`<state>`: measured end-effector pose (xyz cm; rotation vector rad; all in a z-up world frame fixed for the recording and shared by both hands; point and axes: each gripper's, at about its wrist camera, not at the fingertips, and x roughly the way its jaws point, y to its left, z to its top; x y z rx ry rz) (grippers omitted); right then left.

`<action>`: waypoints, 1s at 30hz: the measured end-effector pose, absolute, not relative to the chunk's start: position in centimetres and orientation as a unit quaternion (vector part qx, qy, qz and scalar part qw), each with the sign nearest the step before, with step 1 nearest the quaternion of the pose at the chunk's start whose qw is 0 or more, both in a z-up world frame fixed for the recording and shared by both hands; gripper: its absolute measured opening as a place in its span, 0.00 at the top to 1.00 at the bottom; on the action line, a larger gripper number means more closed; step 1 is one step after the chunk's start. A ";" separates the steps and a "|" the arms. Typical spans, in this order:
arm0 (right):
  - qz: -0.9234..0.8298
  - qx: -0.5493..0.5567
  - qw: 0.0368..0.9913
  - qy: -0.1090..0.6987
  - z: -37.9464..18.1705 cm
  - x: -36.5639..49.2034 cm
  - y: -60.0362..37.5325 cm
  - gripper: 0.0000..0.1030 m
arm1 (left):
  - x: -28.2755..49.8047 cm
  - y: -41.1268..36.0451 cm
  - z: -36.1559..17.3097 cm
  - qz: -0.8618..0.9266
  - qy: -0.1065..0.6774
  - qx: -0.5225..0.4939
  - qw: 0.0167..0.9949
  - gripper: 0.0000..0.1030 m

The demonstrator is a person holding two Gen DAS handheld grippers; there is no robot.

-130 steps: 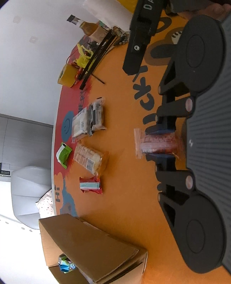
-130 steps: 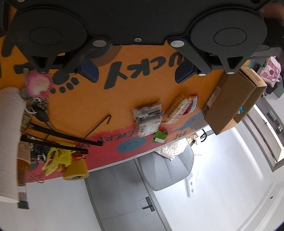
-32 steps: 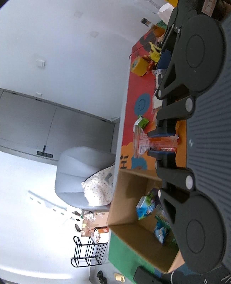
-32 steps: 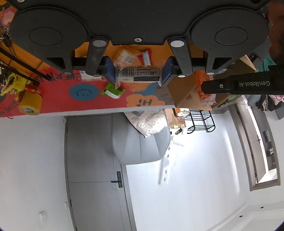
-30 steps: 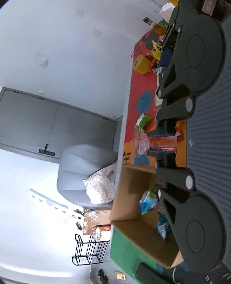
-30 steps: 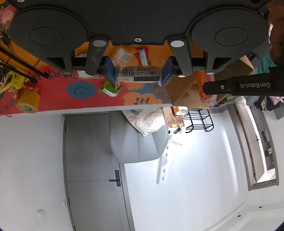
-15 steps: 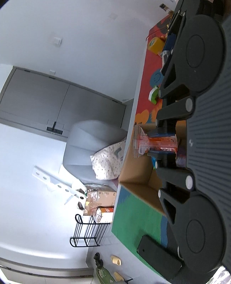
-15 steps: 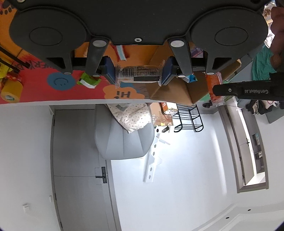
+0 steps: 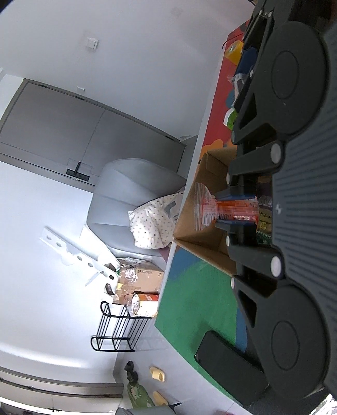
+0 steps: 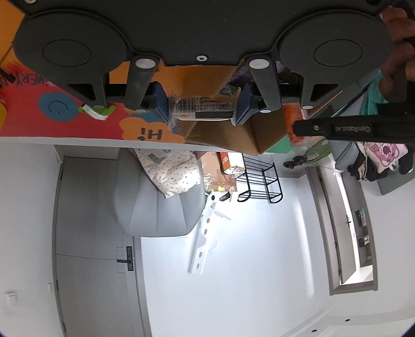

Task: Organize snacks
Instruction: 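Lift both held packets and carry them over the cardboard box, then open both grippers to drop the packets into the box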

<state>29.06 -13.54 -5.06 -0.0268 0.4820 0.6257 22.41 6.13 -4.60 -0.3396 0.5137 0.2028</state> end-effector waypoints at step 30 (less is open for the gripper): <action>0.348 -0.004 0.900 0.262 -5.5 31.9 -7.5 0.27 | 20.7 11.6 -4.5 0.173 0.252 -0.196 0.932 0.26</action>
